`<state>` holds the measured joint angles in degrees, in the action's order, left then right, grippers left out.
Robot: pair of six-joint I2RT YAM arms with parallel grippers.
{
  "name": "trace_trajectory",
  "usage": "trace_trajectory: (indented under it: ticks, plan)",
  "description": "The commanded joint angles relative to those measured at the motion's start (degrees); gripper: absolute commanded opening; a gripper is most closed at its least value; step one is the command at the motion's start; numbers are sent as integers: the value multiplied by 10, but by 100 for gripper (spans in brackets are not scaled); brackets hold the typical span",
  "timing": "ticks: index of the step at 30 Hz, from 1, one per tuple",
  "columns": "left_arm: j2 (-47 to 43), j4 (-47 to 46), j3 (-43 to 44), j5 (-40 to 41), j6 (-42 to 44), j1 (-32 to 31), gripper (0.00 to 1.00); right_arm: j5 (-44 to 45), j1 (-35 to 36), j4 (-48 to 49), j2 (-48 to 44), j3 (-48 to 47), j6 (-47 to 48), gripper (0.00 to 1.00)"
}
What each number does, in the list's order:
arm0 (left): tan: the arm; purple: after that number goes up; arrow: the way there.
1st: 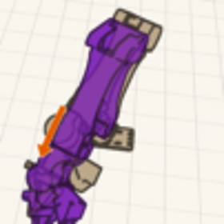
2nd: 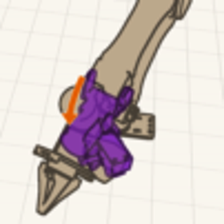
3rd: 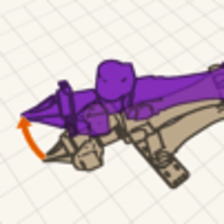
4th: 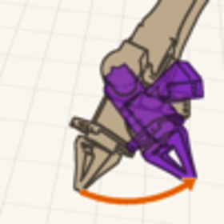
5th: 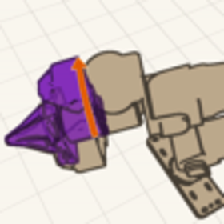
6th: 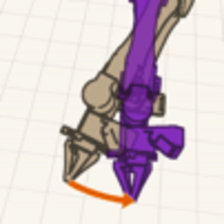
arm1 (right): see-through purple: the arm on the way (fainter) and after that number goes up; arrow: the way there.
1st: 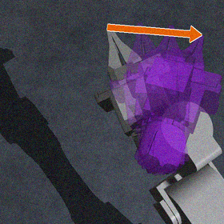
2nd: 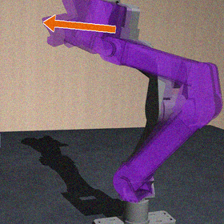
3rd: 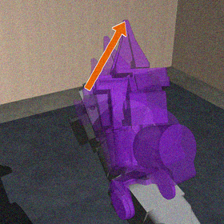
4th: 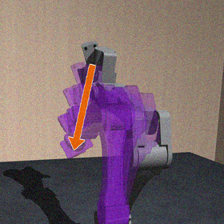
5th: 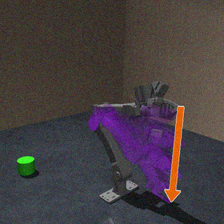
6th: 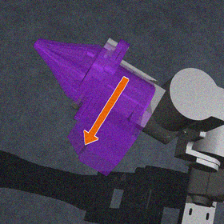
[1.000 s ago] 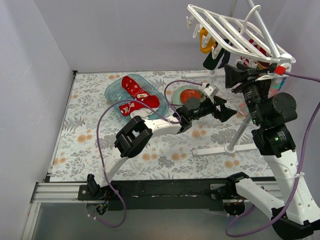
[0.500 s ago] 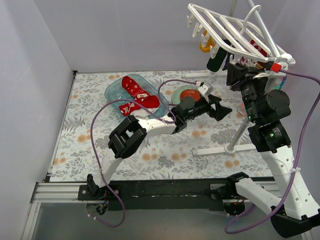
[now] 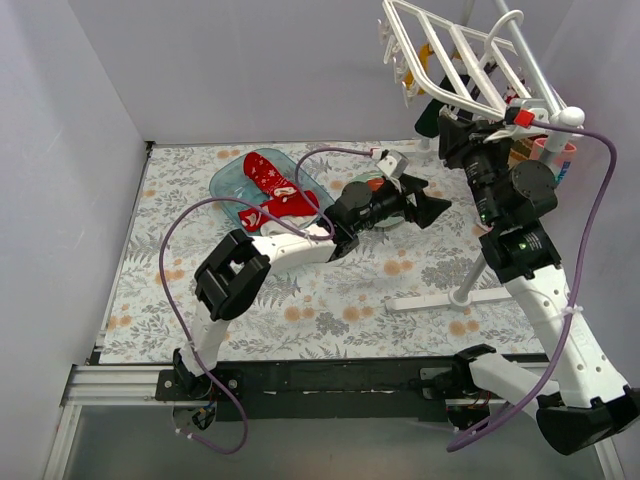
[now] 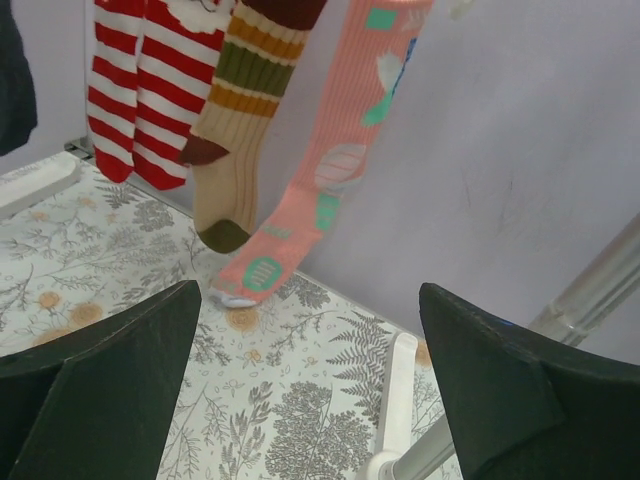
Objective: Remove the socks clipped to the hanger
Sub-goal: Remove the sock from the hanger.
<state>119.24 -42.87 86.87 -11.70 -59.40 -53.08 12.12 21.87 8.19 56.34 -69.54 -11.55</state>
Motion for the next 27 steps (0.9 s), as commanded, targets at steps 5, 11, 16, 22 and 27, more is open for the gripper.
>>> trace_trajectory:
  ticks: [5,11,16,22,27]
  plan:
    - [-59,8,-21,10,9,25,91,-92,3,38,57,-69,15,33]
    - [-74,1,-20,20,9,35,91,-143,5,35,63,-82,18,37]
    - [-83,-30,-7,49,2,34,91,-147,5,29,60,-91,7,38]
    - [-62,-55,40,66,0,35,91,-187,5,1,62,-119,-15,43]
    - [-52,-68,66,65,-6,34,91,-178,5,-37,36,-120,-25,44]
